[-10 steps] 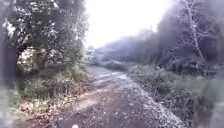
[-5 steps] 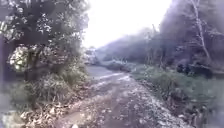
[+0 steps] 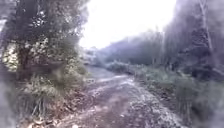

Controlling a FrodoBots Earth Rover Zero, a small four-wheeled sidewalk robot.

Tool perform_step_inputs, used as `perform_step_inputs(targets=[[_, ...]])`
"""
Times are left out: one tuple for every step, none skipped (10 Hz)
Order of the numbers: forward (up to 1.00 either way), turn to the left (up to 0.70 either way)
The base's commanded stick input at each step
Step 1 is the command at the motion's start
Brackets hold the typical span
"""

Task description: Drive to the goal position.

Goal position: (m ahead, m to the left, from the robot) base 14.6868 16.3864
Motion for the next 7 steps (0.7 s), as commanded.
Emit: perform_step_inputs(targets=[[0.85,0.0],[0.85,0.0],[0.85,0.0],[0.85,0.0],[0.85,0.0],[0.85,0.0],[0.85,-0.34]])
